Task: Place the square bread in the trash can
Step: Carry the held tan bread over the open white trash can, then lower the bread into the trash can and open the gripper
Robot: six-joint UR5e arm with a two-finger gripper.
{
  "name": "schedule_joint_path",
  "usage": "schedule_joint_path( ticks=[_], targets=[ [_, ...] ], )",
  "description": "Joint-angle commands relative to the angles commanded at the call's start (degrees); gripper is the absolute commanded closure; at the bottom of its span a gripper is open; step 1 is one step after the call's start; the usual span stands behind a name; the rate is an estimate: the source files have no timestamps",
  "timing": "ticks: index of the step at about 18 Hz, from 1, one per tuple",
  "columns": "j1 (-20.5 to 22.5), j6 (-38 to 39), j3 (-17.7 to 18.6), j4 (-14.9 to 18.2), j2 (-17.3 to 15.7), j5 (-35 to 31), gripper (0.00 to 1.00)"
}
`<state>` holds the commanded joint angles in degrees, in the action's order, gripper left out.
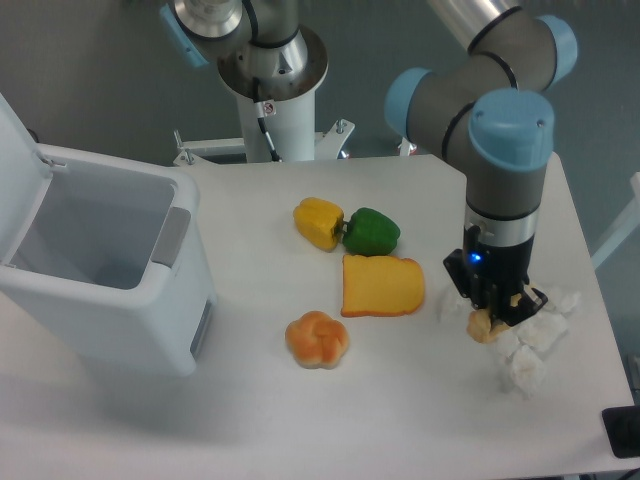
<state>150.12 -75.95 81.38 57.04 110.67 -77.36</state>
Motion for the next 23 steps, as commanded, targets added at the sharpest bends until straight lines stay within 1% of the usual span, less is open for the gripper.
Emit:
schedule_joint_path(
  ticks=[3, 5, 7, 10, 12, 14, 17, 20, 21, 23],
  targets=[
    [-2.3, 5.9, 1.4, 0.1, -4.4, 2.8, 0.83],
    [-4.2, 12.0, 2.5, 0.1, -6.7, 5.3, 0.83],
    [-5.9, 16.3, 3.3, -0.1, -8.2, 8.4, 0.82],
    [-9.8, 22.3, 4.6, -0.1, -12.0, 10.3, 0.82],
    [-12.5, 26.0, 6.6, -0.1, -14.5, 12.9, 0.82],
    [-13.8, 29.9, 7.7, -0.1, -17.8, 14.3, 0.82],
    [-16.6, 35.5, 7.7, -0.1, -19.5, 16.0, 0.81],
    [-18.9, 38.0, 8.8, -0.1, -20.6, 16.1, 0.8],
    [-19.2, 39.0, 9.0, -0.1, -20.8, 16.2, 0.78],
    [-21.4, 40.4, 9.2, -0.1, -20.5, 16.2, 0.73]
  ],
)
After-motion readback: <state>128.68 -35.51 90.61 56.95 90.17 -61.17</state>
